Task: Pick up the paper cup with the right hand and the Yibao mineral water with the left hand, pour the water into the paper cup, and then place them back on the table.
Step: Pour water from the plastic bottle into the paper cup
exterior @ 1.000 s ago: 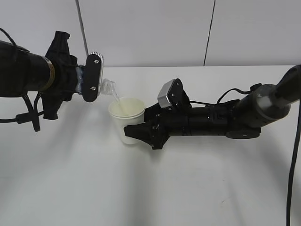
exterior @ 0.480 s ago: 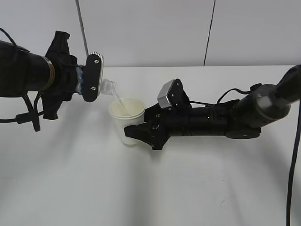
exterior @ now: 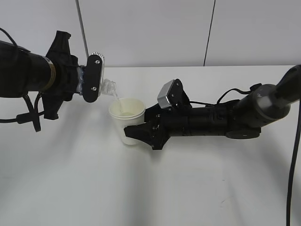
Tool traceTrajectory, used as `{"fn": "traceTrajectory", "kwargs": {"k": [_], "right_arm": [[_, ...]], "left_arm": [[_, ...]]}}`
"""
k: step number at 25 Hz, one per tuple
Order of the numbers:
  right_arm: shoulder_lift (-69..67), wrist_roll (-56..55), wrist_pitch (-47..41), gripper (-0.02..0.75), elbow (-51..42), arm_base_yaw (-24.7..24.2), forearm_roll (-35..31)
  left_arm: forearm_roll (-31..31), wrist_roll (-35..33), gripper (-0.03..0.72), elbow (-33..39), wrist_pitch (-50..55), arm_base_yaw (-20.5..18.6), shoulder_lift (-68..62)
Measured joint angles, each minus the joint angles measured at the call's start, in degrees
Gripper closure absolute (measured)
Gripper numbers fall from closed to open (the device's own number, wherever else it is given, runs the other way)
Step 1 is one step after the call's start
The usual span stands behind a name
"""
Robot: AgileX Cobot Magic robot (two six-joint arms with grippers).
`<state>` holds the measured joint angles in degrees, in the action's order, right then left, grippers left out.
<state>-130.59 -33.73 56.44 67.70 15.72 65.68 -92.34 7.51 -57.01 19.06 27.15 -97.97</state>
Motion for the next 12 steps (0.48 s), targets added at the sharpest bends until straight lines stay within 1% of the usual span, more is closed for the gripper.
{"fn": "traceTrajectory", "kwargs": {"k": [12], "right_arm": [[0.0,0.0,-0.2,0.250,0.0,0.0,0.0]], "left_arm": [[0.0,0.0,0.374,0.0,0.3,0.0,0.0]]}}
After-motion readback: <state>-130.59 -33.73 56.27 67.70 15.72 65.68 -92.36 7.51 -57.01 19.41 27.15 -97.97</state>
